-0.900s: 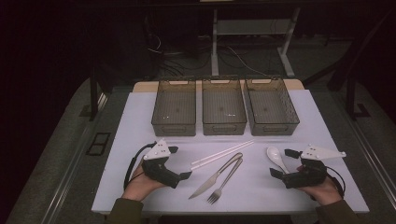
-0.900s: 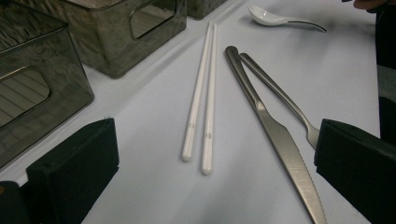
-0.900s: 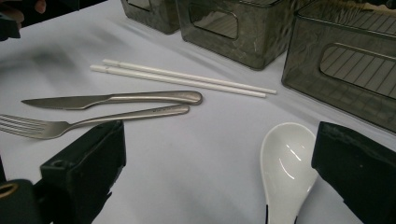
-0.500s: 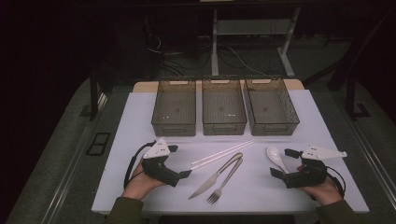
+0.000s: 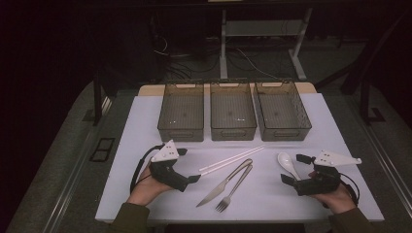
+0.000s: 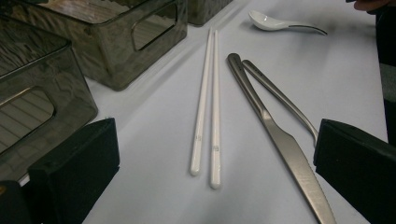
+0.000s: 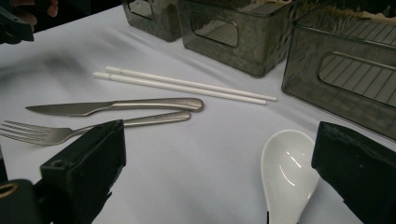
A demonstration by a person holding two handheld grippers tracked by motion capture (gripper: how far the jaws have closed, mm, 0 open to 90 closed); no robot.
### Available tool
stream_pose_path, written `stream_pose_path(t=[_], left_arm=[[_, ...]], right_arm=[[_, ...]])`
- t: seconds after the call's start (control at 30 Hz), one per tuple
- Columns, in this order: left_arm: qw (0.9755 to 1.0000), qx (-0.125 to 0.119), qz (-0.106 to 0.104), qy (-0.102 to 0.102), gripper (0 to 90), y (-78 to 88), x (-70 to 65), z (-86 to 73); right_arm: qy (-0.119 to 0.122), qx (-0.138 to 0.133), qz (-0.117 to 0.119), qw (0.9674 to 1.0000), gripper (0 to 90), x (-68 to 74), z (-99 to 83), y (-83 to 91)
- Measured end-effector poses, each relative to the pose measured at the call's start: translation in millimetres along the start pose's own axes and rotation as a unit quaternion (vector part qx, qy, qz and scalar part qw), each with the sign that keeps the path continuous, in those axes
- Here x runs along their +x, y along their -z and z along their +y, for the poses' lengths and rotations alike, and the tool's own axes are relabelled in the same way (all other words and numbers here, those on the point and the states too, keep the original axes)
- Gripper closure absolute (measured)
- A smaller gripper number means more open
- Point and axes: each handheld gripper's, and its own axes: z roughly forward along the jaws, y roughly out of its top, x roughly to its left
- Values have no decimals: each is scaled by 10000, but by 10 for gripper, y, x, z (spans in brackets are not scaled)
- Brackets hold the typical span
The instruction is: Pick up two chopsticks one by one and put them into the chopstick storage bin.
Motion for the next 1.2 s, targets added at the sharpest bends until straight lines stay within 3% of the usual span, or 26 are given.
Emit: stream_pose_path(t=[0.4, 1.2], left_arm=[[9999, -56, -75, -108, 22, -61, 37, 126], [9997, -148, -185, -84, 103, -285, 157, 391]], right_arm=[[-7, -11, -9, 10000, 32, 8, 4, 6], [-100, -130, -44, 9999, 32, -11, 7, 23]])
